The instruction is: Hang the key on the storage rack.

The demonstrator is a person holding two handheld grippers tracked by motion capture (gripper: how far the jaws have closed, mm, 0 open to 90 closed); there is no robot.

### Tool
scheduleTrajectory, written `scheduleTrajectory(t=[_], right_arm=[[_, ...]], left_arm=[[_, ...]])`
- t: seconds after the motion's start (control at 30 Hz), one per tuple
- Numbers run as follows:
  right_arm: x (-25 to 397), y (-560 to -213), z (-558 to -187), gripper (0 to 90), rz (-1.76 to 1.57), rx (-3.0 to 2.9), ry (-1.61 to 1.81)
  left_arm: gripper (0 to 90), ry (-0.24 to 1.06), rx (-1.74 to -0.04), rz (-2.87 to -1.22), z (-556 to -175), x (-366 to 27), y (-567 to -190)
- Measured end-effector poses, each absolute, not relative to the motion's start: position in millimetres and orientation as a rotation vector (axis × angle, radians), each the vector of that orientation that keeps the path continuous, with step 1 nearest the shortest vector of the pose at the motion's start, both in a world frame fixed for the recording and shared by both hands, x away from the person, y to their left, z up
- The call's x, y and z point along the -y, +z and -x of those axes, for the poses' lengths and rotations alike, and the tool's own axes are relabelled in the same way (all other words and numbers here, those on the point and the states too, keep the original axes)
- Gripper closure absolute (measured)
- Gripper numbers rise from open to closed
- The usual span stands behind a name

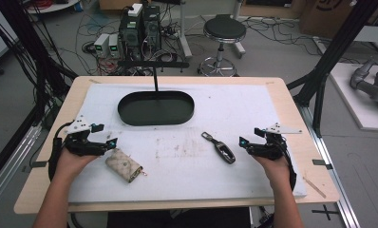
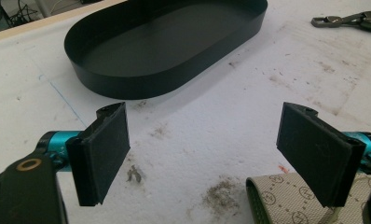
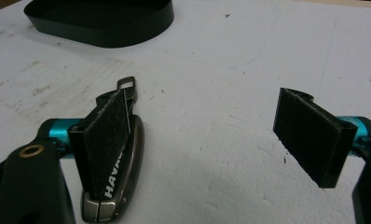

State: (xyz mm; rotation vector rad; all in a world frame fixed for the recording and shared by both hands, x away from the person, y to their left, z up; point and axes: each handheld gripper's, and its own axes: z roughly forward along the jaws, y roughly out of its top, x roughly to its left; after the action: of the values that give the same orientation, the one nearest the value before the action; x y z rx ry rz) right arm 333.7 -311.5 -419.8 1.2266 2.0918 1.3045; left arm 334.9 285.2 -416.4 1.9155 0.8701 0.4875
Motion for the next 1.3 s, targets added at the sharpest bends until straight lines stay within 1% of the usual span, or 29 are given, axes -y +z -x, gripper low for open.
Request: scheduleTrajectory(t=[0.37, 0.8, 1.07, 1.3], right_arm=[[311.3, -417.7, -331.3, 18.7, -1.229, -2.084, 1.294], [300.5, -414.3, -331.9, 18.7, -1.199, -2.102, 1.269], [292.1, -404.8, -337.8, 18.7, -1.187, -2.116, 1.254], [276.5, -394.5, -348.8, 18.7, -1.148, -2.159, 1.234]], left_arm=[[17.0, 0.478, -0.889, -1.900, -336.7, -286.7, -419.5], [17.0, 0.486, -0.908, -1.904, -335.8, -291.3, -419.7], [17.0, 0.495, -0.903, -1.911, -335.4, -290.9, -420.0], [17.0, 0.494, -0.903, -1.904, -335.1, -290.8, -419.7]])
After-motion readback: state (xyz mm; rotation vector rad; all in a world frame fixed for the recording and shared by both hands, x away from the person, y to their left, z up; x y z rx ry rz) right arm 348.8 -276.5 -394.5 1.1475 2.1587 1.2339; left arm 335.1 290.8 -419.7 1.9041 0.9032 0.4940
